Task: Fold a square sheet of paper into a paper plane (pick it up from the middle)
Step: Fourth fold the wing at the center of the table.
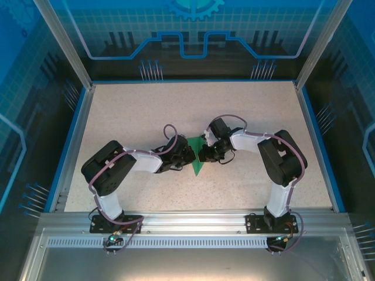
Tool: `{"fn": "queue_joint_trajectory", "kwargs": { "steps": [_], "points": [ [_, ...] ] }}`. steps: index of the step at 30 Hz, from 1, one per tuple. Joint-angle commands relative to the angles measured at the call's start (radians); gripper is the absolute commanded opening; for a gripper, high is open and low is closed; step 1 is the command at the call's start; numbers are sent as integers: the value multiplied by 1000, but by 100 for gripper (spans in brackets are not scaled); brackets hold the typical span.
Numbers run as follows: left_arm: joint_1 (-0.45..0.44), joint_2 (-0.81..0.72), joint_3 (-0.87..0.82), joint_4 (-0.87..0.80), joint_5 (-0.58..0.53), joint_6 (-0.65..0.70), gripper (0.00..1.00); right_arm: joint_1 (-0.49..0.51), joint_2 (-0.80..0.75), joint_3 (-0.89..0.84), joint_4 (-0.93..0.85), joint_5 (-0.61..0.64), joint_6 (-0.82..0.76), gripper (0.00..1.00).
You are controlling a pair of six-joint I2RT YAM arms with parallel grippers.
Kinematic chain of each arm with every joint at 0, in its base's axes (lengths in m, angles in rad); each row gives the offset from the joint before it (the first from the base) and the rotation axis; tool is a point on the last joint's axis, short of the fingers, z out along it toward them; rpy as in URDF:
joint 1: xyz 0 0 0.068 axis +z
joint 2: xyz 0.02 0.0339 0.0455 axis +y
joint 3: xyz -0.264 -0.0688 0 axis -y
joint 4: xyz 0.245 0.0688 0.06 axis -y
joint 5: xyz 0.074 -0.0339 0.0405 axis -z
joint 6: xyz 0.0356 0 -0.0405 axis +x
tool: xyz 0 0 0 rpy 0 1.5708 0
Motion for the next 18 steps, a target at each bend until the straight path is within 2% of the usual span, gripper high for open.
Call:
{"fn": "queue_joint_trajectory", "kwargs": {
  "steps": [1, 18],
  "points": [
    [6, 29, -18, -16, -15, -19, 0, -1, -12, -7, 9, -22, 24, 14],
    [22, 28, -18, 35, 37, -49, 0, -3, 35, -29, 50, -30, 44, 23]
  ]
}}
